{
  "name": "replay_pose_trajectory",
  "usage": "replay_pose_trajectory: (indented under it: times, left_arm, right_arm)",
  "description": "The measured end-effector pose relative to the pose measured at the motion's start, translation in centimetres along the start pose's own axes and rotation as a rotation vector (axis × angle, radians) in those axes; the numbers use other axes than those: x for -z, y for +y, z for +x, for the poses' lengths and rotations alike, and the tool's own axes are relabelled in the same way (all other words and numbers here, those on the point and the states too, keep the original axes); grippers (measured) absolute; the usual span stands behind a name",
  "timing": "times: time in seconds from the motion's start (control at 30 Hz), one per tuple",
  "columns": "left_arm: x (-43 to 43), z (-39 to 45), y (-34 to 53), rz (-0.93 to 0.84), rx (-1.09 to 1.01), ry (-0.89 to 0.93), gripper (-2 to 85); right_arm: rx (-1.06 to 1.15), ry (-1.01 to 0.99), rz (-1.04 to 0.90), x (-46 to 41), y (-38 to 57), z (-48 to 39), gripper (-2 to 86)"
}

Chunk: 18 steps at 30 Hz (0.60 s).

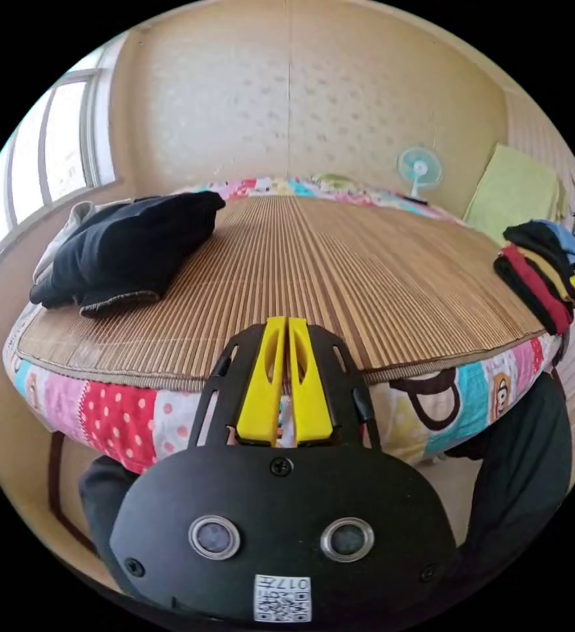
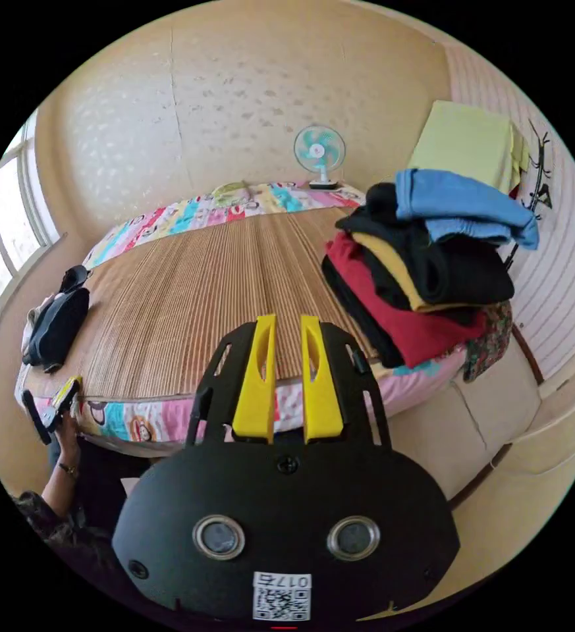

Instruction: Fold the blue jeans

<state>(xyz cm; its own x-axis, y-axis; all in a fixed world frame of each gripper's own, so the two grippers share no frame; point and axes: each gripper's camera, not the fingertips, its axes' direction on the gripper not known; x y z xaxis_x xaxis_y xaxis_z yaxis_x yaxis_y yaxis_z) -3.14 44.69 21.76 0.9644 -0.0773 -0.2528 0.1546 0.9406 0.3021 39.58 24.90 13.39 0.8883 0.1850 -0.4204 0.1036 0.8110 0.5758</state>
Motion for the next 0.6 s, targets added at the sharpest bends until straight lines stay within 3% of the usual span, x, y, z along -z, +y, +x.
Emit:
replay_pose_trajectory:
  times: [0.17, 0.23, 0.33, 0.43, 0.6]
  left_arm:
    - [-0.7, -0.6, 0.3, -0.005, 0.014, 0.019, -1.0]
    - [-0.7, -0.2, 0.9, 0.019, -0.007, -0.012, -1.0]
    - [-0.9, 0.0, 1.7, 0.054, -0.019, -0.037, -1.0]
    - [-0.9, -0.7, 2.1, 0.066, -0.008, -0.02, -1.0]
    - [-0.9, -2.2, 2.6, 0.081, 0.011, 0.026, -1.0]
  right_arm:
    - [-0.096, 0.23, 0.269, 4.7, -8.1, 5.8, 9.6]
    - [-0.212, 0.263, 0.248, 2.9, -10.0, 9.1, 11.5]
    - [-0.352, 0.228, -0.026, -5.2, -10.8, 13.5, 15.8]
    - [-0.203, 0.54, 0.051, -8.2, -7.9, 8.8, 15.2]
    - [-0.298, 0.485, 0.05, -5.5, -7.8, 6.9, 6.9]
